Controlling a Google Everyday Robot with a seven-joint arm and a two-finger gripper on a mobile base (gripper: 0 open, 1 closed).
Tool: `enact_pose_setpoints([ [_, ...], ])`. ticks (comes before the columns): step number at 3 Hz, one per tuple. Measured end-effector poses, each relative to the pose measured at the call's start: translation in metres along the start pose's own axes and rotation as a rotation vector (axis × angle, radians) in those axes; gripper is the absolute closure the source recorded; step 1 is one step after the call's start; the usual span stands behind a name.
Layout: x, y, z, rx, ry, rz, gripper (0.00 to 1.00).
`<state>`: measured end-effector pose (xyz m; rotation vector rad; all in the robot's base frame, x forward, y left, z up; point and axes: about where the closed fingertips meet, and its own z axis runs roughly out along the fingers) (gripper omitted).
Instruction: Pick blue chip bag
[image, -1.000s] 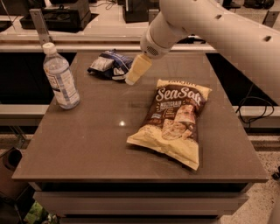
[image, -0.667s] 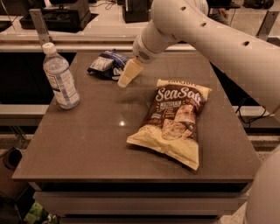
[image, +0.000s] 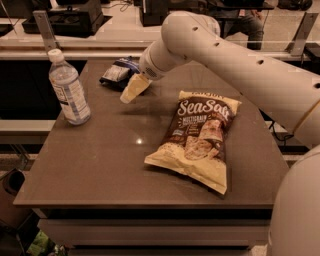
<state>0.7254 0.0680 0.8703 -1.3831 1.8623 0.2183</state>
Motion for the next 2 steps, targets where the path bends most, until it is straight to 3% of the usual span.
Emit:
enact_pose_setpoints([
  [1,-0.017,0.000,0.016,0.035,-0.084,-0.015,0.00],
  [2,-0.034,-0.001,0.038,0.038,-0.135,-0.037,0.00],
])
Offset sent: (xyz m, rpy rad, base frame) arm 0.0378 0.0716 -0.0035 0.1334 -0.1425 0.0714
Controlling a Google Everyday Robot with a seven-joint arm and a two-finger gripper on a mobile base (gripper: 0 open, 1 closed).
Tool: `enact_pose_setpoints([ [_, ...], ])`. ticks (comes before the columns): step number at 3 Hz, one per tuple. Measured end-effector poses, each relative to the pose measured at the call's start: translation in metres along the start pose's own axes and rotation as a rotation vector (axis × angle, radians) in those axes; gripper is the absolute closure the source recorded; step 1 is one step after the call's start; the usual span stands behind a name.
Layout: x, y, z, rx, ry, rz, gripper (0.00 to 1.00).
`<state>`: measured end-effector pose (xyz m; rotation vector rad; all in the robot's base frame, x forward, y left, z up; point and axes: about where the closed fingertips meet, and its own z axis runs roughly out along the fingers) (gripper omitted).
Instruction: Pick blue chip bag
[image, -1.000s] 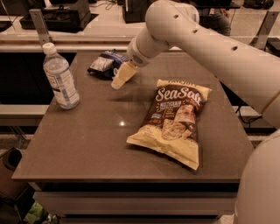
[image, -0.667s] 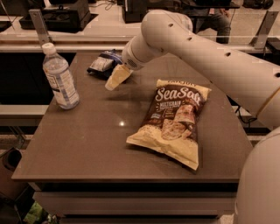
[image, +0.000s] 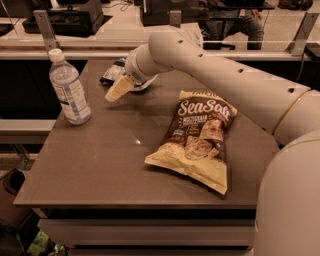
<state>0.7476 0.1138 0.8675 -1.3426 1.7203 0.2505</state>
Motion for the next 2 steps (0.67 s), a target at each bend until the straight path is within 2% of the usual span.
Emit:
enact_pose_setpoints([
  [1,0.002,0.009,0.029,-0.025,0.037,-0.034,0.17],
  [2,0.006,0.013,0.045,-0.040,0.085,-0.065,0.41],
])
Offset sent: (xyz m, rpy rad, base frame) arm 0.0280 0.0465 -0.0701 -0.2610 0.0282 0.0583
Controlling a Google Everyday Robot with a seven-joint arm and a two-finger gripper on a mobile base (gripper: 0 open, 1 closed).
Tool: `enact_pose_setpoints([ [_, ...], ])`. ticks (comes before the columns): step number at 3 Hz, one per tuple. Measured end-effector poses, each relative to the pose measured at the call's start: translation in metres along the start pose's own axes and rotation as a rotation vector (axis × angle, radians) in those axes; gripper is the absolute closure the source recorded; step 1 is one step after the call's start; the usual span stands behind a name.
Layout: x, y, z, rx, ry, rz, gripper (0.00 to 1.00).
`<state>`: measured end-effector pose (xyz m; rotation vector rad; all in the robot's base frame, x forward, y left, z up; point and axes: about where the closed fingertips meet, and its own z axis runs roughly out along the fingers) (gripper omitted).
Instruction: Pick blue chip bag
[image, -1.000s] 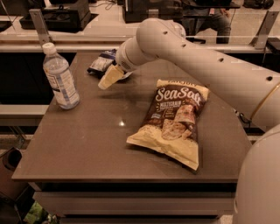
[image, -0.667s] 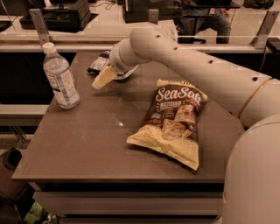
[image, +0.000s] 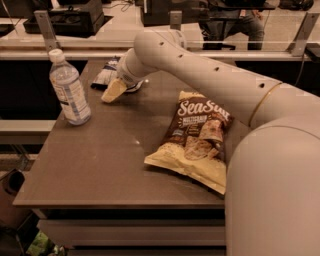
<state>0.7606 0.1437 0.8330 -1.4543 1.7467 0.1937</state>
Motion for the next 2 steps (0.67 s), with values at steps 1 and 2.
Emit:
enact_pose_setpoints([
  [1,-0.0058,-0.0032,-0.0055,0.000,0.000,0.000,0.63],
  [2,-0.0071,-0.0040,-0.0067,0.000,0.000,0.000,0.87],
])
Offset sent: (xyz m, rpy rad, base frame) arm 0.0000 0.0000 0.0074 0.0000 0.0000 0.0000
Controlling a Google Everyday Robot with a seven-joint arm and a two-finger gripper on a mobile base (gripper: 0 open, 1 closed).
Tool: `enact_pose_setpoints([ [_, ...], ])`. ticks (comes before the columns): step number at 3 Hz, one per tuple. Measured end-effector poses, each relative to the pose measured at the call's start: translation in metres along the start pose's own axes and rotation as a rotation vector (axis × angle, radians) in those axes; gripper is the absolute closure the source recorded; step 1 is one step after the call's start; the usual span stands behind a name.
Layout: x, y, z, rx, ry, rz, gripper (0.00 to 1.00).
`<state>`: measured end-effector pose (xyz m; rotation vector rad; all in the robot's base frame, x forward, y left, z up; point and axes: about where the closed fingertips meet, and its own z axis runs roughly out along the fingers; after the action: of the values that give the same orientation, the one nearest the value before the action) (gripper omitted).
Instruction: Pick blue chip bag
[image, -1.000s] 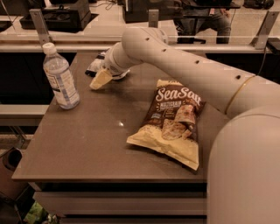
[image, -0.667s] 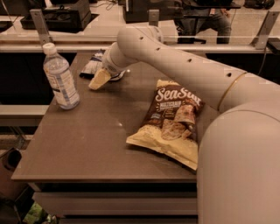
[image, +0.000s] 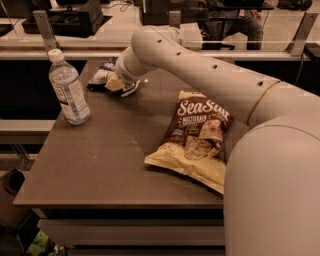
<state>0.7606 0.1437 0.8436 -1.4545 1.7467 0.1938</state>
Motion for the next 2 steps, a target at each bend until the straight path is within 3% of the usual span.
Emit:
enact_pose_setpoints([
  [1,-0.0003,0.0018,0.0023,-0.004,0.000,-0.001,1.00],
  [2,-0.0003,0.0018,0.0022,-0.004,0.000,-0.001,1.00],
])
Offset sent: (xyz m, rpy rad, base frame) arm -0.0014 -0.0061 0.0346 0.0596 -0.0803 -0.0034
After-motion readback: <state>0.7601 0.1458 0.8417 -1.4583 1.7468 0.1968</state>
